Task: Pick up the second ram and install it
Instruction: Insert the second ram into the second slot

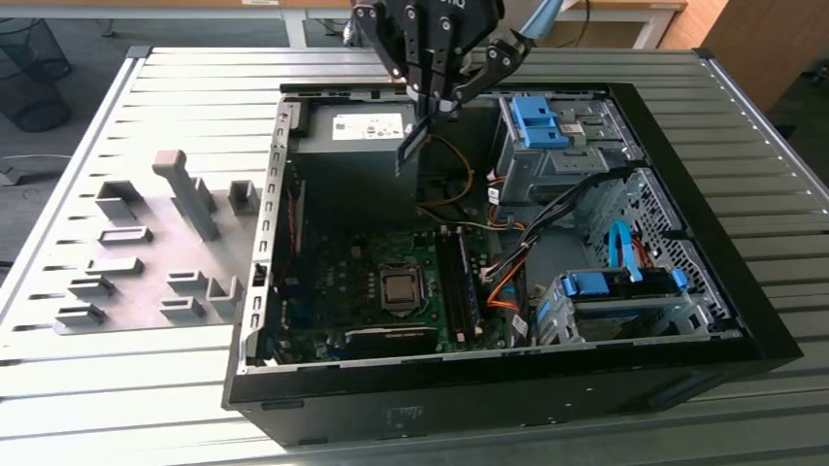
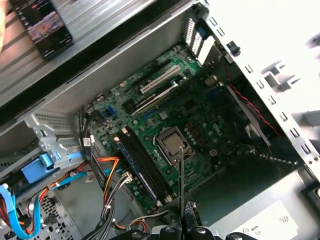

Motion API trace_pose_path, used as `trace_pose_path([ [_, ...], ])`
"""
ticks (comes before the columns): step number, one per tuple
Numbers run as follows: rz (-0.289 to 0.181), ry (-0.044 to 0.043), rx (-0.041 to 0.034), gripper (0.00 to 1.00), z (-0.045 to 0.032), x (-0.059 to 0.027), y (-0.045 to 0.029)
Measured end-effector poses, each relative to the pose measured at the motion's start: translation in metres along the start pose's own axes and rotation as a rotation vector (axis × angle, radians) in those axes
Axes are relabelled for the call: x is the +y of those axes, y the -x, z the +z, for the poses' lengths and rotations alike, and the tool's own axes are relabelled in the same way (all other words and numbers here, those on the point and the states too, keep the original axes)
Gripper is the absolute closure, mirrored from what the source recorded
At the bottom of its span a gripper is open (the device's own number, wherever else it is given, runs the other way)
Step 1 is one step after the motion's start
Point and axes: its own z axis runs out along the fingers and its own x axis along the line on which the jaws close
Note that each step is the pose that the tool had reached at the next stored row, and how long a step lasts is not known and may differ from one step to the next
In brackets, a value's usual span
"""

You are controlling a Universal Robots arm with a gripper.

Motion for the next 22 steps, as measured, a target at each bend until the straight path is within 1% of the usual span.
trace_pose_path([
  [6, -0.088, -0.0003, -0.0006, 0.86, 0.0015, 0.0, 0.0],
  [13, -0.177, -0.0006, -0.0011, 0.86, 0.0048, 0.0, 0.0],
  [15, -0.189, -0.0005, -0.0012, 0.86, 0.0053, 0.0001, 0.0],
  [22, -0.191, -0.0005, -0.0012, 0.86, 0.0054, 0.0001, 0.0],
])
